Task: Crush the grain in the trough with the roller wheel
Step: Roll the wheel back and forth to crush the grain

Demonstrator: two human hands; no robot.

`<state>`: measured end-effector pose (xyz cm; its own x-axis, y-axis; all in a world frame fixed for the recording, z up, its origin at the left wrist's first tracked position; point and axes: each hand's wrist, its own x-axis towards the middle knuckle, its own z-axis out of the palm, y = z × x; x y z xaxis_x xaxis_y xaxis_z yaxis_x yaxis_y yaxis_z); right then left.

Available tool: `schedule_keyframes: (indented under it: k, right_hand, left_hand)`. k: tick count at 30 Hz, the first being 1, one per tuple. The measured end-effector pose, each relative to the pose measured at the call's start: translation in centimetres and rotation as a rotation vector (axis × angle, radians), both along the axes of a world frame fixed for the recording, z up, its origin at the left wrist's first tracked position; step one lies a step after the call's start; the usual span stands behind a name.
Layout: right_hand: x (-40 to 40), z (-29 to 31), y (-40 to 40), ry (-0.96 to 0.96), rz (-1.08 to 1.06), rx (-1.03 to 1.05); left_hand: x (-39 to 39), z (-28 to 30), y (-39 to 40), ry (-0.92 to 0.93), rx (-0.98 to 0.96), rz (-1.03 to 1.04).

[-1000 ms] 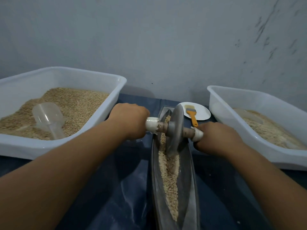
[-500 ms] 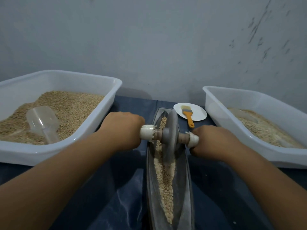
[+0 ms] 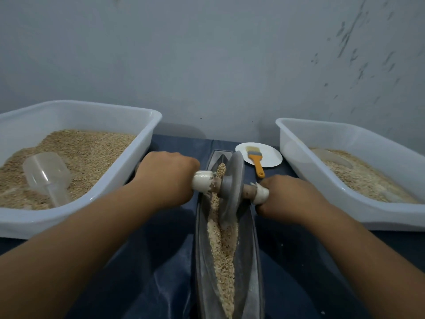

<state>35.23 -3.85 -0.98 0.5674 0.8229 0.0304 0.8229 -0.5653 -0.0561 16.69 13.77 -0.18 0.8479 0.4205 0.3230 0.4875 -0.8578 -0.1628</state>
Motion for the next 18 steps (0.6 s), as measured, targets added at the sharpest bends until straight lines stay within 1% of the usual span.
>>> schedule_keyframes:
  k: [3,5,7,8,10,12,13,16,18]
  right_hand:
    - [-0.4,0.7,1.2,-0.178,-0.009,0.064]
    - [-0.7,1.6,2.1,-0.24,0.012,0.074]
    - [-1.0,2.3,2.1,-0.241,0.045,0.041]
    - [-1.2,2.4,1.7,-0.224,0.063,0.009]
    - [-1.5,2.0,0.7,-0.177,0.094,-0.048]
    - [-1.4,1.3,0.3,-0.169,0.092,-0.034]
    - [-1.3,1.2,0.5,-0.174,0.076,-0.015]
    - [-1.4,1.5,1.4,-0.173,0.013,0.018]
    - [-1.5,1.7,1.6,-0.173,0.005,0.037]
  left_hand:
    - [0.3,0.4,0.4,0.003,-0.129,0.038]
    - [0.5,0.5,0.5,0.022,-0.208,0.07]
    - [-0.1,0.1,0.3,0.017,-0.245,0.102]
    - [-0.8,-0.5,0.2,0.004,-0.23,0.111]
    - [-2.0,-1.8,-0.5,-0.046,-0.117,0.096]
    - [-2.3,-2.5,-0.8,-0.096,-0.012,0.065]
    - [-2.0,-2.1,-0.6,-0.098,-0.007,0.063]
    - [-0.5,-0.3,-0.1,-0.029,-0.132,0.08]
    - [0.2,0.4,0.2,0.013,-0.182,0.089]
